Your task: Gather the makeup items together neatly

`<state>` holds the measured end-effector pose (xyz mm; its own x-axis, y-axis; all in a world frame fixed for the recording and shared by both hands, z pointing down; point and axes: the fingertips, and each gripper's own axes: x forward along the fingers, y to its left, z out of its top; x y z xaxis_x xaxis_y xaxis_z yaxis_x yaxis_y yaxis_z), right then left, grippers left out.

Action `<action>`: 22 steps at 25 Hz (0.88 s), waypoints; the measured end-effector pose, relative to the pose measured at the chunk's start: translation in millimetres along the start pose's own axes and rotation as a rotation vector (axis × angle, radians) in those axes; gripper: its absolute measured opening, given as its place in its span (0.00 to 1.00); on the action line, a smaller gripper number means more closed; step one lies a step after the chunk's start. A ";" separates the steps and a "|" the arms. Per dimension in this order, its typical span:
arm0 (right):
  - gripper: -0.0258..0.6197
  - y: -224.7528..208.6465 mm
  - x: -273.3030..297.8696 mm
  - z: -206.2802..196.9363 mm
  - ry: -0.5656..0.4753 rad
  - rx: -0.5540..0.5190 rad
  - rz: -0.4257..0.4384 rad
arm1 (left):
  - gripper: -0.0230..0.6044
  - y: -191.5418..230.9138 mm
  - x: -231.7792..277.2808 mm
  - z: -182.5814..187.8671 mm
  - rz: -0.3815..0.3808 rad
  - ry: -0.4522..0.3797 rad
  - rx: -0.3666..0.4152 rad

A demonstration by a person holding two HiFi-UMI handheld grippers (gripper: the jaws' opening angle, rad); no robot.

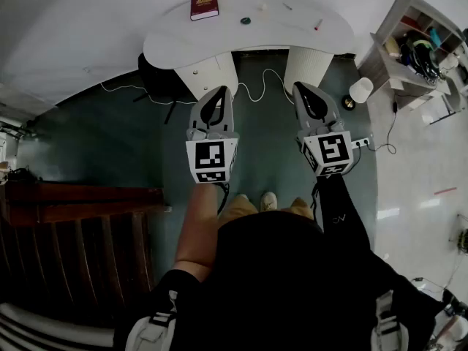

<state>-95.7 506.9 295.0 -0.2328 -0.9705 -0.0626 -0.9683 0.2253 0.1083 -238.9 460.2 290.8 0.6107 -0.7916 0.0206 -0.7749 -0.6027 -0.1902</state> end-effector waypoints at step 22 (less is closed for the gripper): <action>0.05 -5.7 3.1 -10.3 -0.007 0.047 0.022 | 0.05 -9.2 9.2 -2.0 -0.025 0.016 0.008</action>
<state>-90.0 501.7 304.4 -0.2546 -0.9647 -0.0676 -0.9661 0.2506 0.0626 -226.5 458.2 294.7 0.6270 -0.7780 0.0406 -0.7583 -0.6214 -0.1970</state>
